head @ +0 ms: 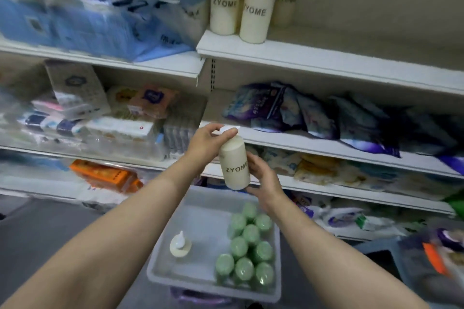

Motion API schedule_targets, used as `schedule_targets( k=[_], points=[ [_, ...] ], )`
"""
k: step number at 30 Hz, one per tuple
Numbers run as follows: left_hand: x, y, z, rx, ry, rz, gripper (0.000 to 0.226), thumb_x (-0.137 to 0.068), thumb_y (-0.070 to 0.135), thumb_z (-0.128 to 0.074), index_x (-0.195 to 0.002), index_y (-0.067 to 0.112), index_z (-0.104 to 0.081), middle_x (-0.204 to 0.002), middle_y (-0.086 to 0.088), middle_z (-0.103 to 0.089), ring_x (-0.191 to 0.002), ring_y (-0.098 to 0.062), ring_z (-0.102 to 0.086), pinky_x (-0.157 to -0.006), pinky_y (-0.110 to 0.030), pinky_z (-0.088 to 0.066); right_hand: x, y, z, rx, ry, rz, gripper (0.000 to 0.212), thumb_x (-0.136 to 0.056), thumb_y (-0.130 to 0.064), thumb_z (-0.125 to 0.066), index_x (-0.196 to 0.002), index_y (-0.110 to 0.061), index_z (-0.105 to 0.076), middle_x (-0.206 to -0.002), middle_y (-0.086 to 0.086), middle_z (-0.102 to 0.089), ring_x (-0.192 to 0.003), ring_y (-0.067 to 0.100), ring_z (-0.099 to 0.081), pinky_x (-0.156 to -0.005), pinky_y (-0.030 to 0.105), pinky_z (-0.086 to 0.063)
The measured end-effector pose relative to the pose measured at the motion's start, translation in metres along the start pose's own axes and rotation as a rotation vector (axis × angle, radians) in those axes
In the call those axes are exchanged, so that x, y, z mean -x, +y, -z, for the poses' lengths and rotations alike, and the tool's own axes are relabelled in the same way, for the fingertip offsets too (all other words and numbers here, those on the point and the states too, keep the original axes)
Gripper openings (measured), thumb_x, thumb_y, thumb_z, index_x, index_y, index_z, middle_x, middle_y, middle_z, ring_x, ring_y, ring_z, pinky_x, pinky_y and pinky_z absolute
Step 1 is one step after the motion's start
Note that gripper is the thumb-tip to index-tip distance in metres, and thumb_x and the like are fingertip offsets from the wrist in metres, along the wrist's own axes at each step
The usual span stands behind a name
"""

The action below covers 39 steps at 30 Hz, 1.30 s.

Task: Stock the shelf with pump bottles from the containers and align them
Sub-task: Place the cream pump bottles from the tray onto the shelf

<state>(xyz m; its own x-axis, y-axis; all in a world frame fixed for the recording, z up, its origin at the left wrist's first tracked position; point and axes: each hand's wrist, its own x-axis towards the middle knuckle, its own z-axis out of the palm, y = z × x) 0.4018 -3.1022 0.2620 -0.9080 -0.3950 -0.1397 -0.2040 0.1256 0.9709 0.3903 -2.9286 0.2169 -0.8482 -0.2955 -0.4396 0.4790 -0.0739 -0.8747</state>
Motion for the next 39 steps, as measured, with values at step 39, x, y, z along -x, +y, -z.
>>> schedule_targets(
  k=[39],
  points=[
    [-0.113,0.213,-0.121,-0.111,0.025,-0.574,0.085,-0.084,0.021,-0.075,-0.148,0.05,-0.029,-0.119,0.022,-0.064,-0.106,0.007,-0.059,-0.089,-0.017,-0.044,-0.057,-0.3,0.052,0.047,0.029,0.479,0.048,-0.103,-0.054,-0.036,-0.126,-0.026,-0.067,-0.123,-0.003,-0.069,-0.113,0.011,-0.063,-0.1,0.041,-0.052]
  ],
)
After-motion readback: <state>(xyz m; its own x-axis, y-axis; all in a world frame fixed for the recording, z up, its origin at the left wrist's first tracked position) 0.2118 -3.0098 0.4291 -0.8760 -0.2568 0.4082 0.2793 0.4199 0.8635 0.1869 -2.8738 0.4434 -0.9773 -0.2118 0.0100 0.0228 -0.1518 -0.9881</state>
